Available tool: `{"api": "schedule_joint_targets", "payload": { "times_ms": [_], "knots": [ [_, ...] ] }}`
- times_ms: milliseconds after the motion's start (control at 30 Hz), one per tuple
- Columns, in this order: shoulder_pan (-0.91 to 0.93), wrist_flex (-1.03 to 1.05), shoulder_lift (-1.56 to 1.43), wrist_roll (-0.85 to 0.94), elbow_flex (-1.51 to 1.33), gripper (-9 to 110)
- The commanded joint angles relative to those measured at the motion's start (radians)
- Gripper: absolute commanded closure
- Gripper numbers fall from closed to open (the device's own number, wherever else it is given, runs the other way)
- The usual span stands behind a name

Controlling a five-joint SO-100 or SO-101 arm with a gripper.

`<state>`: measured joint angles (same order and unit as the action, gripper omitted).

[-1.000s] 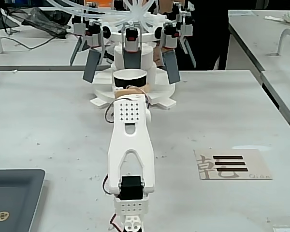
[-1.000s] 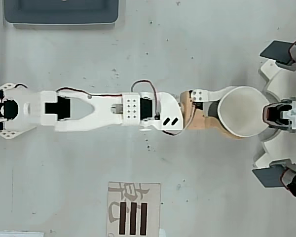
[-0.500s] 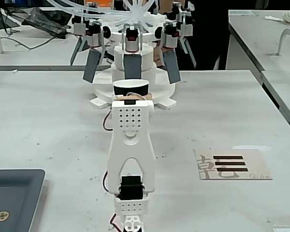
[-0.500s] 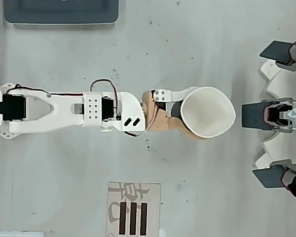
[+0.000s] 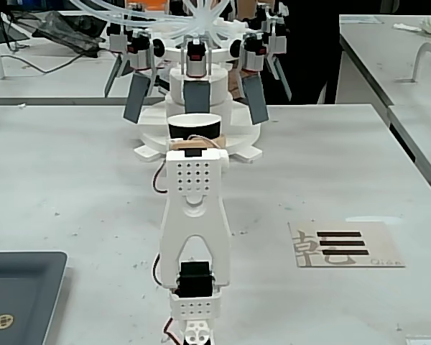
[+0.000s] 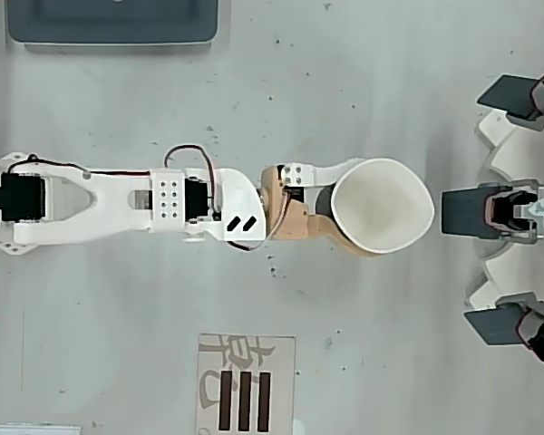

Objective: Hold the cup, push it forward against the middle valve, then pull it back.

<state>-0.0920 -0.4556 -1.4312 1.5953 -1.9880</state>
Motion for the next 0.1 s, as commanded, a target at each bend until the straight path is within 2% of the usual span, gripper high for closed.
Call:
{"api": "schedule_joint_targets", "payload": {
  "times_ms": [0, 67],
  "knots": [
    [0.000, -0.035, -0.061, 0.008, 0.006, 98],
    [0.000, -0.037, -0.060, 0.008, 0.006, 98]
  ]
}}
